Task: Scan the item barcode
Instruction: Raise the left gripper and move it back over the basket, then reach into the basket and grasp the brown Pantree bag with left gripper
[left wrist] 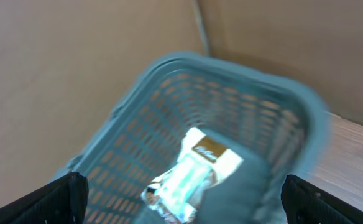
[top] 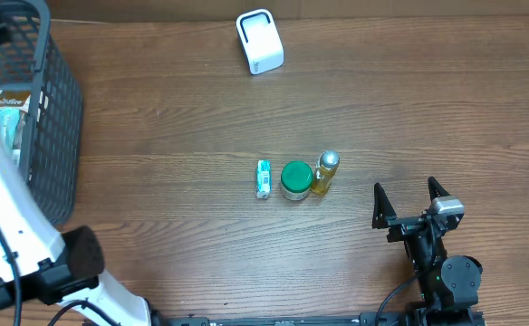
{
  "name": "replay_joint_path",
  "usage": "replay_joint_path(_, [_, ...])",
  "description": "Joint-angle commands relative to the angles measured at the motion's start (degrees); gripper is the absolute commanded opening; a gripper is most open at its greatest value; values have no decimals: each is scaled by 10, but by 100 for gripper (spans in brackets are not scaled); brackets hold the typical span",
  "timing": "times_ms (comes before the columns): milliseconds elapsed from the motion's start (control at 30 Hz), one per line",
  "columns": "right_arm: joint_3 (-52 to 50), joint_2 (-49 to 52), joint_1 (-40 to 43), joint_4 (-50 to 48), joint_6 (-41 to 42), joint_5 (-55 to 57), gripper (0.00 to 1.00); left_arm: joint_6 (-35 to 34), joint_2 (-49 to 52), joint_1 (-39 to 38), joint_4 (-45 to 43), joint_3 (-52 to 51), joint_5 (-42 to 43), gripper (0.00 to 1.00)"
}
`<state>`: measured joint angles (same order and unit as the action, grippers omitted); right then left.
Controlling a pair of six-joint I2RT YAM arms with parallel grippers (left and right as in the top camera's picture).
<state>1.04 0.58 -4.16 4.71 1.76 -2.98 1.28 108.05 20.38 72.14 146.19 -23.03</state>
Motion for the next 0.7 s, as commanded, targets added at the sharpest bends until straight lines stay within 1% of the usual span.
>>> replay_joint_path(0, [-6, -4, -2, -2, 4, 1, 100, 9, 3, 56, 0, -6, 92, 100])
replay_joint_path(133, [-6, -4, -2, -2, 4, 1, 100, 10, 3, 101, -7, -45, 115, 99])
replay_joint_path(300, [-6, -4, -2, -2, 4, 1, 100, 40, 3, 131, -42, -144, 115, 99])
replay_joint_path(433, [-6, -4, -2, -2, 4, 1, 100, 66, 3, 134, -74, -217, 115, 99])
replay_joint_path(667, [-6, -4, -2, -2, 4, 1, 100, 120, 3, 134, -162, -352, 115, 100])
